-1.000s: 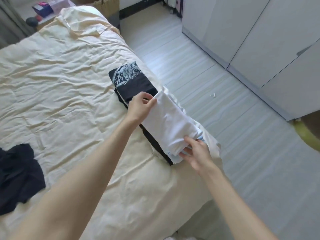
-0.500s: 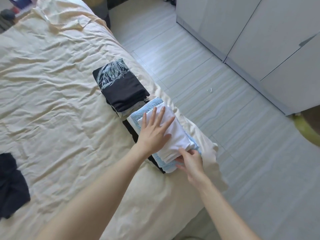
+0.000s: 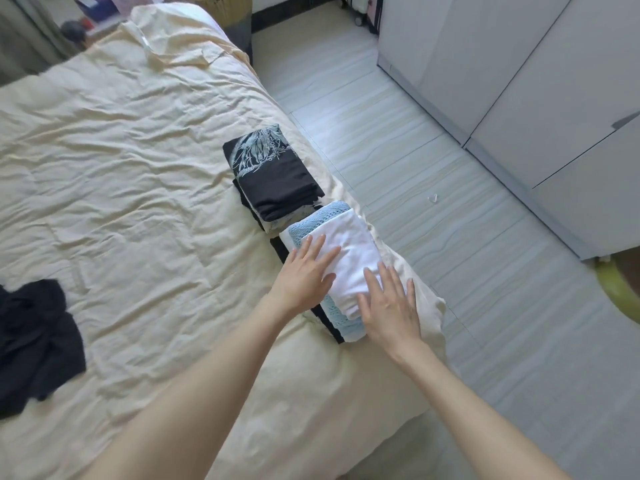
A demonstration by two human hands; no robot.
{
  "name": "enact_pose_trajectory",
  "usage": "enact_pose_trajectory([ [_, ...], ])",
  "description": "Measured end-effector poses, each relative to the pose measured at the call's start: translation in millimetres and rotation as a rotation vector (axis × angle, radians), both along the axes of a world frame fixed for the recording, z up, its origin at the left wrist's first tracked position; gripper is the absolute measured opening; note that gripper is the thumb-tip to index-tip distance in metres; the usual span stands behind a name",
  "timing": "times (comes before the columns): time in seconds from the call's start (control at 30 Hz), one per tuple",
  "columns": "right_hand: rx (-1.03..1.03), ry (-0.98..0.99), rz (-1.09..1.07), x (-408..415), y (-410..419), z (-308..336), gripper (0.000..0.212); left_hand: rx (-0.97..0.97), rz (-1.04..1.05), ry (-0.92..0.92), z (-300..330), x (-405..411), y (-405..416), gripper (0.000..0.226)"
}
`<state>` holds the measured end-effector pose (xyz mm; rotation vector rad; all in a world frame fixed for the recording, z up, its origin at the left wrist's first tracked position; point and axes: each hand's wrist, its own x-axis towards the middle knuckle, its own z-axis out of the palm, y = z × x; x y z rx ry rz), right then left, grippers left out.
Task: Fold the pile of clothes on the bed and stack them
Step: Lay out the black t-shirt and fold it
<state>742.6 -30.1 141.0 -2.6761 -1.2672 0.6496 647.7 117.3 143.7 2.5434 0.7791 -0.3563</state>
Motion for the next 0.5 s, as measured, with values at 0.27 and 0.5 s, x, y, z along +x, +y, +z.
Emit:
enact_pose_trajectory([
  [0.27,0.033,-0.04,0.376,-97.8,50.9,21.0,0.058,-0.087,0.473,-0.017,0.8,-183.4,-35.1,0.055],
  [0.5,-0.067,0.06,0.715,-260.5,100.8,10.3,0.056,-0.114,0.859,0.026,-15.8,-372.4,-44.7,0.055],
])
